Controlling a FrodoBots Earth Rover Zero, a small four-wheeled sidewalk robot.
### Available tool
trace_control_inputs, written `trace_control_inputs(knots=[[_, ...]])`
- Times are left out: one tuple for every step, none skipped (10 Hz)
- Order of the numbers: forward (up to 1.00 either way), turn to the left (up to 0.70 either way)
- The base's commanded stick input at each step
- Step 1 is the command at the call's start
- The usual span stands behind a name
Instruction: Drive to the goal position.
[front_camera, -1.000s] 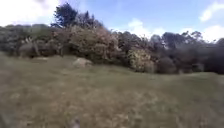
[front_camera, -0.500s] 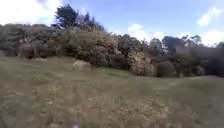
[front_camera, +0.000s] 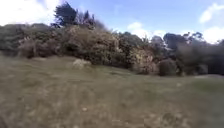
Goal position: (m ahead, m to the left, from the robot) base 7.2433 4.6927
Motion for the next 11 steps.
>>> trace_control_inputs(knots=[[1.00,0.01],[1.00,0.02],[1.00,0.37],[1.00,0.36],[1.00,0.32],[1.00,0.23],[1.00,0.14],[1.00,0.40],[1.00,0.40],[1.00,0.16],[1.00,0.07]])
